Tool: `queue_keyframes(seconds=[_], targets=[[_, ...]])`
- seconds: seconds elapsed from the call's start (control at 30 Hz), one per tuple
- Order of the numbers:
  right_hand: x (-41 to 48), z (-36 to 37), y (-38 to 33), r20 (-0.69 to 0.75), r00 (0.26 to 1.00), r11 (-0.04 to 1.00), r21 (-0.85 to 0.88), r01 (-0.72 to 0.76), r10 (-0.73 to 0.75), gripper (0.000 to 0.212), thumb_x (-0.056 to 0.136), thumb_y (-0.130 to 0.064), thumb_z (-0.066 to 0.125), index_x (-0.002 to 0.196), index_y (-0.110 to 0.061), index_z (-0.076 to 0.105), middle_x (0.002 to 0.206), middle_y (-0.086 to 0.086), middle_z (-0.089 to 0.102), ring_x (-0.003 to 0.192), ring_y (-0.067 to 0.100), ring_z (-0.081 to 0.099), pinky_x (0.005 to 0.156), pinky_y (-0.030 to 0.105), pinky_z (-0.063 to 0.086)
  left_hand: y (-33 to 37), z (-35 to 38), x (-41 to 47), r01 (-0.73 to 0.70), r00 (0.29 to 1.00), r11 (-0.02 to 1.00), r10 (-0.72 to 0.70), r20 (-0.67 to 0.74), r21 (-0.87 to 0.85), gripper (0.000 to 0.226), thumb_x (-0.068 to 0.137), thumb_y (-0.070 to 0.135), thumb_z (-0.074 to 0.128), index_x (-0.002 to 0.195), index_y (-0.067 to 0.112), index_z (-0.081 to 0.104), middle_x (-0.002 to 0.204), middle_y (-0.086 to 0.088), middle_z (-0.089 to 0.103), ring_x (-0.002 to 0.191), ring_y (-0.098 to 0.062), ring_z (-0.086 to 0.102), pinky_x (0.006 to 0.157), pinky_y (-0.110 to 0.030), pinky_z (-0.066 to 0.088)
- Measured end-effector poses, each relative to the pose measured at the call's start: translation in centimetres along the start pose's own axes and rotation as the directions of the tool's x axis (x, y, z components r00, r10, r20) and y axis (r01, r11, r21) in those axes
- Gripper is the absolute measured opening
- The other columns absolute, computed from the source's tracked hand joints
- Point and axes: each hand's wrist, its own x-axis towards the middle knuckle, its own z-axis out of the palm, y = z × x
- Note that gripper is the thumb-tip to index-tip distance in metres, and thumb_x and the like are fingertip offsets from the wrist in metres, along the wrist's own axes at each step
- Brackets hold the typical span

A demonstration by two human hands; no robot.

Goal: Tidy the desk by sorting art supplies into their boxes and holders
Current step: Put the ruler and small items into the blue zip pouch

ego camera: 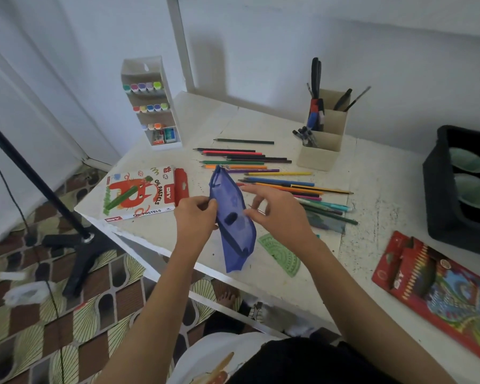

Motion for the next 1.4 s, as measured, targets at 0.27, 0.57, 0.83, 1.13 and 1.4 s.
queue_keyframes(seconds=[0.27,0.57,0.83,1.13,1.4], targets=[[-3.6,-0.6,5.5,0.095,0.93,0.928,-0.158,-0.337,0.354,0.039,0.082,-0.04,0.069,0.117,-0.024,0.062,0.092,-0.012,0.062,0.079,0.006,0.057,0.066,0.024,0.044,-0.4,-0.6,-0.3,0.029,0.999,0.999,-0.029,-0.022,-0.031,0.014,0.093,0.01,0.057,0.083,0.005,0.066,0.073,-0.007,0.064,0.059,-0.015,0.059,0.055,-0.02,0.054],[-6.2,2.2,4.3,0.136,0.884,0.838,-0.409,-0.362,0.448,0.076,0.075,-0.053,0.07,0.136,-0.016,0.043,0.127,-0.001,0.035,0.108,0.016,0.05,0.077,0.03,0.05,-0.6,-1.0,-0.2,0.013,1.0,0.999,-0.013,0.004,-0.029,0.013,0.093,0.011,0.057,0.09,0.004,0.067,0.078,-0.007,0.064,0.062,-0.014,0.06,0.055,-0.019,0.054],[-6.7,2.2,4.0,0.027,0.905,0.839,-0.389,-0.381,0.424,0.056,0.08,-0.045,0.068,0.127,-0.018,0.053,0.121,-0.002,0.044,0.117,0.014,0.038,0.08,0.027,0.045,-0.8,-0.7,0.2,-0.028,0.992,0.998,0.035,0.125,-0.063,0.014,0.092,0.006,0.056,0.081,0.007,0.065,0.066,-0.007,0.063,0.051,-0.012,0.059,0.047,-0.012,0.049],[-6.8,2.2,2.7,-0.343,0.855,0.784,-0.364,-0.503,0.389,0.027,0.096,-0.027,0.046,0.089,-0.01,0.066,0.072,0.0,0.059,0.062,0.017,0.054,0.053,0.025,0.042,-0.5,-1.2,3.1,0.065,0.951,0.992,-0.03,0.309,-0.104,0.015,0.091,0.01,0.058,0.106,0.011,0.055,0.071,-0.009,0.064,0.055,-0.018,0.06,0.047,-0.019,0.051],[-3.5,3.5,-4.2,-0.565,0.698,0.897,0.223,-0.382,0.439,0.027,0.097,-0.017,0.047,0.078,-0.004,0.06,0.063,0.01,0.057,0.044,0.013,0.05,0.043,0.028,0.045,-0.9,-2.2,4.0,0.078,0.884,0.99,-0.015,0.468,-0.115,0.022,0.093,0.01,0.055,0.114,0.012,0.048,0.077,-0.008,0.064,0.059,-0.019,0.064,0.054,-0.027,0.057]])
